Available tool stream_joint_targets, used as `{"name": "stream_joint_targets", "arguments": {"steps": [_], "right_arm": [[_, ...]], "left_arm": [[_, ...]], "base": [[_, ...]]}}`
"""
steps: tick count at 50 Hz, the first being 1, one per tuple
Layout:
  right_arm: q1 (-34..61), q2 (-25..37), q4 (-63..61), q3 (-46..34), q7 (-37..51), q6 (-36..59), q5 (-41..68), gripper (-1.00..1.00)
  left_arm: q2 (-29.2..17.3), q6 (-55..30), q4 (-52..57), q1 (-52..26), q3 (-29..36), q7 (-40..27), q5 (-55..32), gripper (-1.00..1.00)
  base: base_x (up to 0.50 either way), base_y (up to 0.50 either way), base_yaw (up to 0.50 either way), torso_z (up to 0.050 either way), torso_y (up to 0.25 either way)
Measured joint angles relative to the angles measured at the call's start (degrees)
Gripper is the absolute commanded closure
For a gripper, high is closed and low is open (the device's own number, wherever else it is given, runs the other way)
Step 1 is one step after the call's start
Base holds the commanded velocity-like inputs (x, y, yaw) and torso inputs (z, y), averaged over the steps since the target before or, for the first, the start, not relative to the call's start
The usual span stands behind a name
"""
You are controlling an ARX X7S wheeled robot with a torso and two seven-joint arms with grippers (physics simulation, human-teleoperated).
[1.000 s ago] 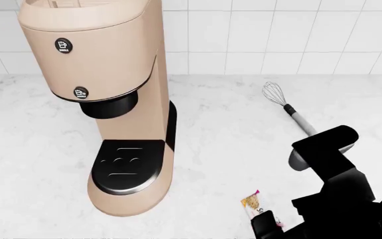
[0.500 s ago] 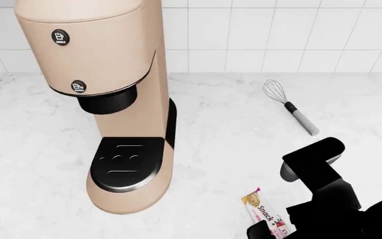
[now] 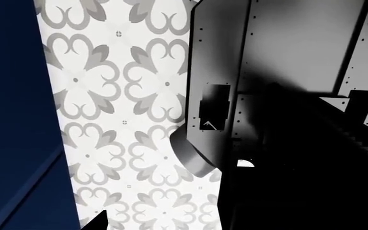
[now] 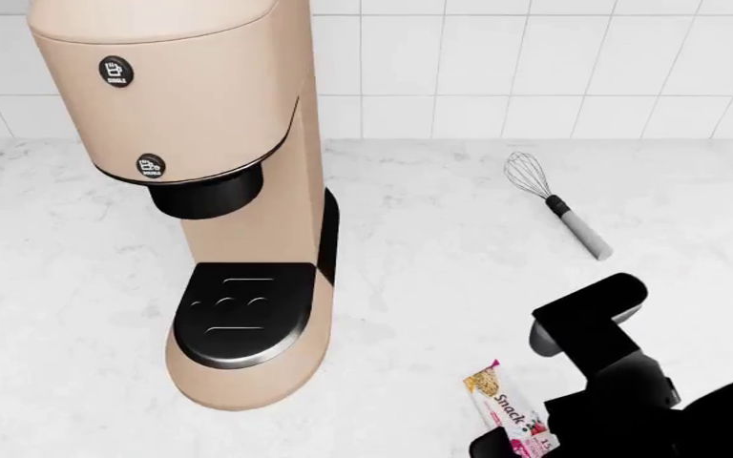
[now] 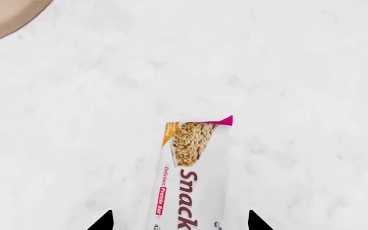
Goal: Pick the cereal and bar from the counter and place them in the cabinets closest to them.
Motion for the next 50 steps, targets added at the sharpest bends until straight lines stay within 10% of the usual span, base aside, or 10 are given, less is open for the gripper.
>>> {"name": "stream_joint_targets", "arguments": {"steps": [31,32,50], "right_arm": [[-1.32,-0.70,-0.14,0.48,-0.63,-0.31,-2.85,-1.00],[-1.38,-0.69,-0.20,0.51,-0.66,-0.36,-2.93,1.00],[-2.39,-0.74,-1.26,0.92,-1.69,-1.08,-5.84,1.00]], "left_arm": [[0.01,0.28,0.00,0.04,-0.08,0.06,-0.02,-1.00],[0.01,0.29,0.00,0.04,-0.08,0.07,-0.01,-1.00],[0.01,0.59,0.00,0.08,0.05,-0.11,0.04,-1.00]], "base": [[0.00,0.00,0.00,0.000,0.000],[0.00,0.00,0.00,0.000,0.000],[0.00,0.00,0.00,-0.001,0.000]]}}
